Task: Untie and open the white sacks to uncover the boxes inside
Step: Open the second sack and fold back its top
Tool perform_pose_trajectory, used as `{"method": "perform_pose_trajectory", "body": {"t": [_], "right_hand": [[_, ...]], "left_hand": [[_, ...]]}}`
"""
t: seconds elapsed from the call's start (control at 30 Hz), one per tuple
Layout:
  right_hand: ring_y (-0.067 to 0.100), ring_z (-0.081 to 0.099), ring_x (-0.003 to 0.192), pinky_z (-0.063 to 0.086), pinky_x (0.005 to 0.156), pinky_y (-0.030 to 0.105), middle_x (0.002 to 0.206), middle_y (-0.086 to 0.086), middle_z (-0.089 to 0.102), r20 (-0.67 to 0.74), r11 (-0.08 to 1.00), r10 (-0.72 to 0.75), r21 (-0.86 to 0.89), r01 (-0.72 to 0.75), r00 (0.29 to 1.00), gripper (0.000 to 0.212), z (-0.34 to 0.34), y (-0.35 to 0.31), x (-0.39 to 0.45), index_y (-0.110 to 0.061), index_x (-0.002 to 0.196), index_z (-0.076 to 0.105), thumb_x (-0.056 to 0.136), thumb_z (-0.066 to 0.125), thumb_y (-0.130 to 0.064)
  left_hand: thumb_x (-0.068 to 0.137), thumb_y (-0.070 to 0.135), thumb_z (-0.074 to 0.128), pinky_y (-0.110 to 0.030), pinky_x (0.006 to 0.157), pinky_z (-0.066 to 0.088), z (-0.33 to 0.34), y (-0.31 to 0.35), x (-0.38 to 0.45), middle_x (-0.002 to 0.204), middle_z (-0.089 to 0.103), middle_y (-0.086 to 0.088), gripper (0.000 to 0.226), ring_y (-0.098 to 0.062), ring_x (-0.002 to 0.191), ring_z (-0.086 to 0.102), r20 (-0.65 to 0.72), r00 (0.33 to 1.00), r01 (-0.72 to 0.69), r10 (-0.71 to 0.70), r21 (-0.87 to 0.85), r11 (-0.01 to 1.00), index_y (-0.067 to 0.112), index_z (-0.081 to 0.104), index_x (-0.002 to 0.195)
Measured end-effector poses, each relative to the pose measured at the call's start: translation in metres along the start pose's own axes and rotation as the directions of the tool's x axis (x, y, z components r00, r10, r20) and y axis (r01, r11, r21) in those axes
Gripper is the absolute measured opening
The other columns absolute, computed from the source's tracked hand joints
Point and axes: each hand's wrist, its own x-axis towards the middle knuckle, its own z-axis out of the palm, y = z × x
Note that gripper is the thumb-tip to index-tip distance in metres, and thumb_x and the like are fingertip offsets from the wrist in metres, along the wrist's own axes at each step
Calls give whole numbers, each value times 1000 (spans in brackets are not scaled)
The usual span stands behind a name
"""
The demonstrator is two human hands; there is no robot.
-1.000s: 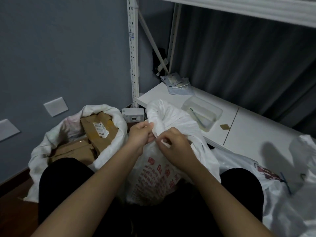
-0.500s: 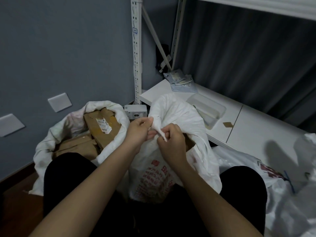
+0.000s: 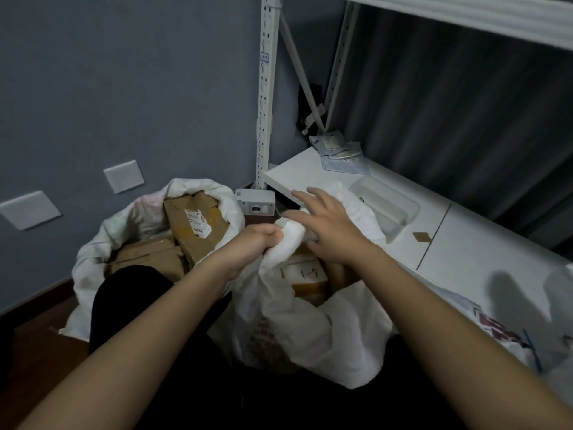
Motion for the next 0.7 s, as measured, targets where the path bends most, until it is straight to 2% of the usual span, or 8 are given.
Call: {"method": "perform_pose_trajectory", "body": {"t": [0.1,0.13,0.2,0.27,0.4,0.47,0.57,0.7], "right_hand": [[26,44,127,15,114,44,112,4,65,114,976,-122,-166,140,986,10,-6,-1,17,-23,88,68,78,66,-25],[25,55,108,25,109,39,91,3,67,175,974,-119,-172,149,977,7,-9,-6,20,-25,75,63,79,65,-29],[24,55,76,42,76,29,68,0,57,344,995,-12,-91,47,939,26,-11,-15,25,-24,61,48,80,64,-30],[18,51,64,38,59,27,63,-4,52,412,993,51,74,-89,910,25,-7,-22,30,-24,59,49,78,65,-26],[8,52,69,40,59,28,78,-8,59,441,966,5,229,-118,897,22,-11,-21,29,-28,78,58,69,78,-31],[11,53,74,40,60,26,85,-8,60,472,977,-1,188,-99,882,30,-19,-12,24,-25,91,61,69,80,-35],[16,49,68,39,62,26,78,-6,58,497,998,66,-48,-48,865,18,-15,-9,19,-22,80,60,77,73,-34],[20,50,65,44,59,29,66,-3,53,483,992,97,23,-124,870,24,6,-18,21,-23,59,48,74,67,-22]], "left_hand": [[96,6,46,-11,70,40,-14,4,-12,90,57,3,20,-4,81,49,87,996,23,-32,111,994,14,61,86],[97,11,47,-10,71,40,-17,5,-16,93,58,4,20,-2,81,50,83,996,22,-36,166,986,16,61,83],[95,37,52,-19,77,43,-18,3,-19,100,62,4,21,-5,86,55,7,999,-52,53,380,923,20,62,90],[83,53,62,-26,75,46,-14,-3,-18,99,60,8,32,-8,88,56,-79,972,-137,222,580,803,28,56,102],[86,26,66,-27,68,41,-18,-7,-18,90,64,6,13,-11,85,59,-19,920,-264,392,708,654,20,65,97],[88,15,65,-20,67,41,-31,-6,-22,77,61,13,5,3,73,56,98,949,-294,301,624,724,20,65,89],[90,11,62,-14,72,45,-50,-1,-29,83,66,8,9,3,78,59,342,940,-138,18,329,934,18,68,91],[96,36,51,-10,59,35,-33,-1,-27,75,52,12,17,-1,70,47,263,964,-135,-29,583,801,28,58,83]]}}
